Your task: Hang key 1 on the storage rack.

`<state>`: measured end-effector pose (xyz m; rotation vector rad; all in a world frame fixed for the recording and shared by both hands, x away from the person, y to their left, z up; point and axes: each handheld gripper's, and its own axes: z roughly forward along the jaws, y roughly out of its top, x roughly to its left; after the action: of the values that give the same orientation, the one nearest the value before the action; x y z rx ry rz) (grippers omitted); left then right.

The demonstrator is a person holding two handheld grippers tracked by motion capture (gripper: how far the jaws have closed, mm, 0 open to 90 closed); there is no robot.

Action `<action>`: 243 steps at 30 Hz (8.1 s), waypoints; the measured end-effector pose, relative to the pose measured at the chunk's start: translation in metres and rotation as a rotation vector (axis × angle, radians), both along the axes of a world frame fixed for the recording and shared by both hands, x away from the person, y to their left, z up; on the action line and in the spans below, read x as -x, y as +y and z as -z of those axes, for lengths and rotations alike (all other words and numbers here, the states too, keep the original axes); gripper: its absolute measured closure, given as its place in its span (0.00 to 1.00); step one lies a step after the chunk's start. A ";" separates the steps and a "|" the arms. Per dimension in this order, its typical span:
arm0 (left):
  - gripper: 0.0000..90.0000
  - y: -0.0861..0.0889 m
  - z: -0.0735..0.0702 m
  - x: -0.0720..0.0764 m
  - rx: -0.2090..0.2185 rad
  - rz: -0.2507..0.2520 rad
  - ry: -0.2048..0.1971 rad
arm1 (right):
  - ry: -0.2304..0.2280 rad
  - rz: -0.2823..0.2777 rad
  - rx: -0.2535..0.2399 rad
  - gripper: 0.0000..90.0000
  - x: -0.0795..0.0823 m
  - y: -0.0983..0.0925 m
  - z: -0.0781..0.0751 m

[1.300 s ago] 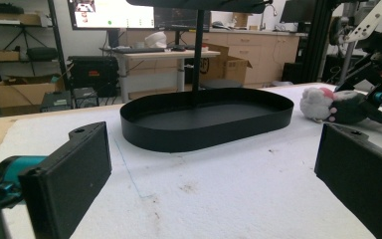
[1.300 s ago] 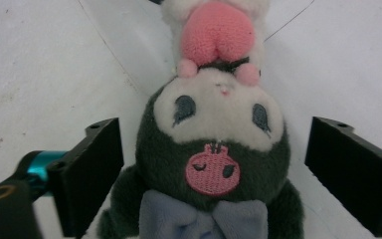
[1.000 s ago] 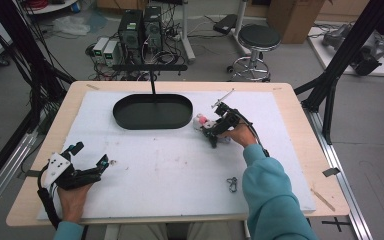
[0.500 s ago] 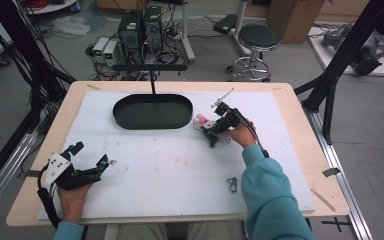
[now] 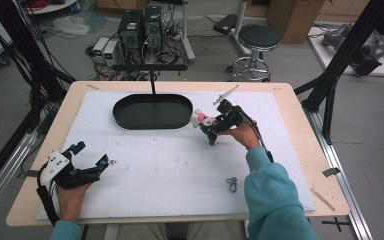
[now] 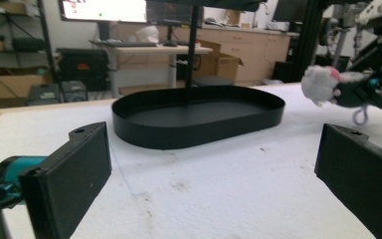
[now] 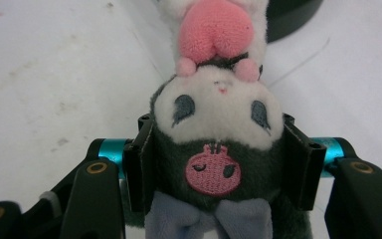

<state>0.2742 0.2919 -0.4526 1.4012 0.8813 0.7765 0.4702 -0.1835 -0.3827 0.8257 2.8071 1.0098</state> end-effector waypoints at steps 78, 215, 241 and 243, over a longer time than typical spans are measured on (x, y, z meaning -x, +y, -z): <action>0.02 -0.143 -0.121 -0.112 -0.269 0.840 0.127 | -0.124 -0.445 -0.271 0.46 0.069 0.038 -0.060; 0.59 -0.036 -0.173 -0.152 -0.248 0.056 0.117 | -0.383 0.165 -0.472 0.01 0.119 -0.109 -0.049; 0.59 -0.045 -0.179 -0.167 -0.252 0.035 0.109 | -0.380 0.171 -0.476 0.01 0.117 -0.113 -0.048; 0.59 -0.045 -0.179 -0.168 -0.252 0.031 0.106 | -0.378 0.170 -0.477 0.01 0.117 -0.112 -0.048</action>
<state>0.4425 0.2465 -0.2732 1.6874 0.8627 0.8165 0.3533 -0.2959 -0.3346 0.7857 2.1733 1.6341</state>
